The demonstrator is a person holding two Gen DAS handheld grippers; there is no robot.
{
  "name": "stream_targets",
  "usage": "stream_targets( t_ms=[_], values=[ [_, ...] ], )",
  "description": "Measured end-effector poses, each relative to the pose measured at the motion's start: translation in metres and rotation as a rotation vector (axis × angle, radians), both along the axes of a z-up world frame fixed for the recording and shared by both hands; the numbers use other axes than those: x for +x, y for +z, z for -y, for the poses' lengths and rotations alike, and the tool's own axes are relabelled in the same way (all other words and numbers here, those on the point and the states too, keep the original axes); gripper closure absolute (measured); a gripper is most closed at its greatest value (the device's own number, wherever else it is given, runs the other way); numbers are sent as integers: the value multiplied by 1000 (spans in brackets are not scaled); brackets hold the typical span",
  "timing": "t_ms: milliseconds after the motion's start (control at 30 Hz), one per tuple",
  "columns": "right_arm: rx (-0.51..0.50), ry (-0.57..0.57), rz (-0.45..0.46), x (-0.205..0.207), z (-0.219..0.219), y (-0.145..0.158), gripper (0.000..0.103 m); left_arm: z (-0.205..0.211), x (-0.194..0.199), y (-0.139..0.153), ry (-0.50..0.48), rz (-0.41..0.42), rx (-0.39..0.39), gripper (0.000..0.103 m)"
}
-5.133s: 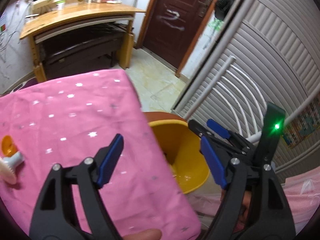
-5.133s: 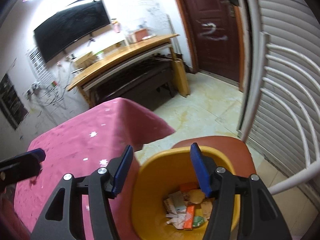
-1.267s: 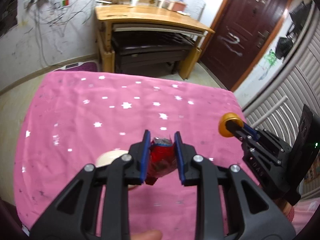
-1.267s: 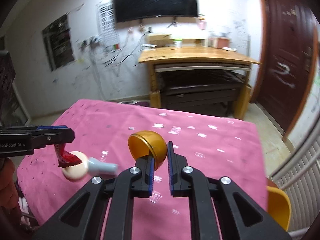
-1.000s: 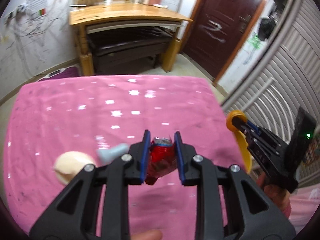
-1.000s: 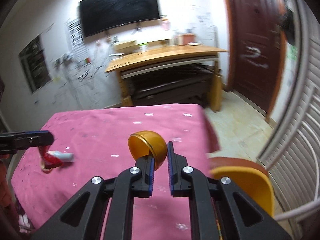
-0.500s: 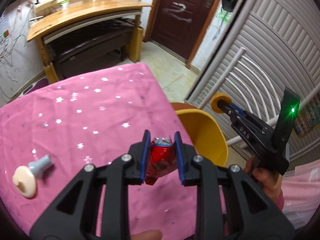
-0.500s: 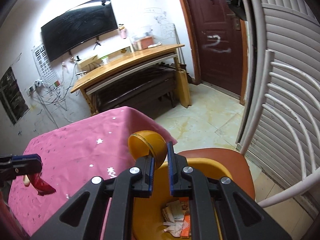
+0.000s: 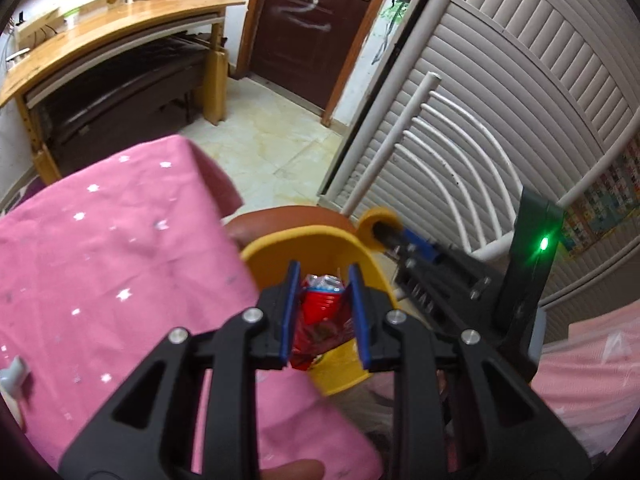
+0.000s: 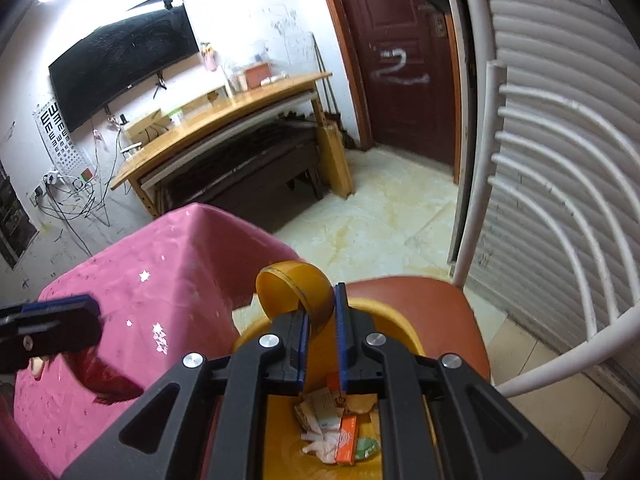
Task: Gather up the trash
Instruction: 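Carry both items over the yellow bin and open both grippers, then move both open grippers back toward the table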
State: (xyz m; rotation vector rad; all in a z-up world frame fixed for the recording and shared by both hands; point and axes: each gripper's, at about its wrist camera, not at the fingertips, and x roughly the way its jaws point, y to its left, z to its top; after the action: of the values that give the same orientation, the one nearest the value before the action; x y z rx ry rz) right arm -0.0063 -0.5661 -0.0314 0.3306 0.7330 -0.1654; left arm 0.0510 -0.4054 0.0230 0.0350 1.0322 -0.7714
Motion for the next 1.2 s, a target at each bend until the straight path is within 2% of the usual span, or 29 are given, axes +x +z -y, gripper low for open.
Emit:
stream_targets(
  t_ms=[133,367,467,500,533,600,633,800,967,1200],
  values=[
    [19,4,-46,6,3,-10,97,19,12,-14,17,-50,-21,32],
    [28,8,-78,10,4,-20,96,-1,17,-27,67,-79,12,32],
    [22,20,-89,13,-3,-21,88,-15,18,-25,92,-86,0,32],
    [19,23,-90,12,-4,-22,79,-23,18,-24,106,-90,-5,32],
    [16,24,-87,12,-6,-21,65,-29,19,-24,113,-94,-12,31],
    [10,32,-81,12,-8,-19,48,-45,18,-21,139,-101,-31,30],
    [6,38,-78,12,-10,-18,44,-53,17,-19,153,-99,-38,30],
    [-4,55,-28,8,-22,-5,43,-105,11,-9,242,-66,-65,29],
    [-2,112,39,3,-46,13,40,-152,4,-6,328,-34,-35,28],
    [-43,227,65,10,-99,28,37,-212,-4,-8,428,-28,-5,27]
  ],
)
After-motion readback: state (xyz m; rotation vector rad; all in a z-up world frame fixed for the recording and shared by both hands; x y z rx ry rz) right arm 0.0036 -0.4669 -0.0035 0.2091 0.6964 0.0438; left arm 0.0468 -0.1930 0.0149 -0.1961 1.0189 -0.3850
